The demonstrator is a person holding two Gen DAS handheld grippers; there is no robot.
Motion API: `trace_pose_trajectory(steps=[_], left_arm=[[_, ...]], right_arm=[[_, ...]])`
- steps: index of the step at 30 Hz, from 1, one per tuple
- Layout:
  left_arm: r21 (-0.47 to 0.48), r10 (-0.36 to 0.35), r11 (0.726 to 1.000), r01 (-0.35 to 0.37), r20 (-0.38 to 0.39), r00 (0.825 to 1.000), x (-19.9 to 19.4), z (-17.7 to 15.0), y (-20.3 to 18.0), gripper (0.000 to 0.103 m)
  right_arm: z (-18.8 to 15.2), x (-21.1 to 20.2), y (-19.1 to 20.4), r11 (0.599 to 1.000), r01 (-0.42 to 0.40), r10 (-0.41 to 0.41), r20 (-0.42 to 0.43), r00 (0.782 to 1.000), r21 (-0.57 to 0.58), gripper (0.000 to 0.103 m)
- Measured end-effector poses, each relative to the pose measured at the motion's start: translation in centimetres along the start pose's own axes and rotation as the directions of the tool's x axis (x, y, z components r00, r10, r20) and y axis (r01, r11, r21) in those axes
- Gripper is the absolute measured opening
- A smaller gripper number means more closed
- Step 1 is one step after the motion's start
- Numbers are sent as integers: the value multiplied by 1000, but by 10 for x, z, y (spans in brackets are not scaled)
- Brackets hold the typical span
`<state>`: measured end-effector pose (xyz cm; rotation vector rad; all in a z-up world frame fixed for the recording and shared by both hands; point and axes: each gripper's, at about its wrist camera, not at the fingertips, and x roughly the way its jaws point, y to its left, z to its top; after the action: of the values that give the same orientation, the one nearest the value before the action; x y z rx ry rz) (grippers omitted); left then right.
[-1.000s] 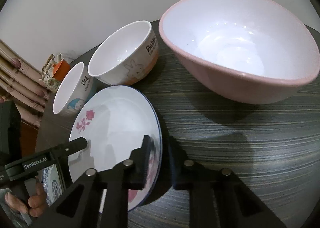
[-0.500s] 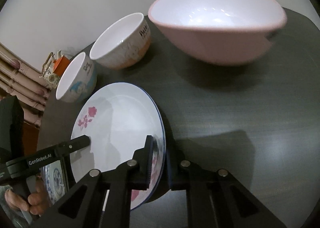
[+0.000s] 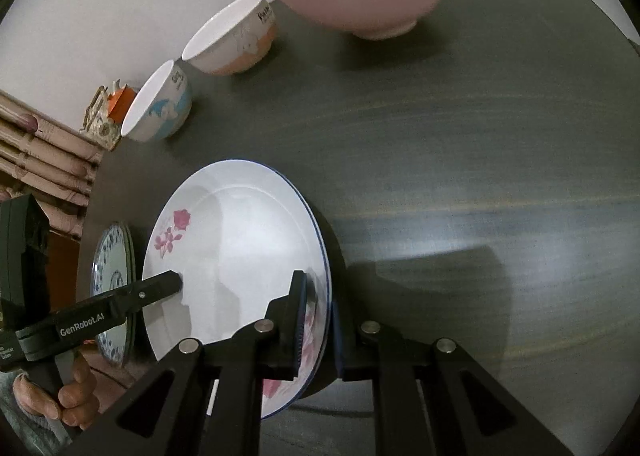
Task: Organize plates and bowls
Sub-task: 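Lift the white plate with the left tool and carry it toward the blue plates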
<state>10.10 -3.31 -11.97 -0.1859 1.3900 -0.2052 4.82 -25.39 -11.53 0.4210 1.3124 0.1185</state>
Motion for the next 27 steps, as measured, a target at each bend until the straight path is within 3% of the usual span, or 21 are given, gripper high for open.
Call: trace_pose_trajectory(steps=[12, 27], left_arm=[[50, -22, 998, 24, -43, 999, -29, -48, 21, 17], [53, -12, 998, 14, -47, 999, -33, -45, 25, 17]], right_arm=[[-18, -3, 4, 1000, 22, -22, -59, 998, -8, 14], [-23, -3, 3, 1000, 8, -8, -79, 997, 2, 14]])
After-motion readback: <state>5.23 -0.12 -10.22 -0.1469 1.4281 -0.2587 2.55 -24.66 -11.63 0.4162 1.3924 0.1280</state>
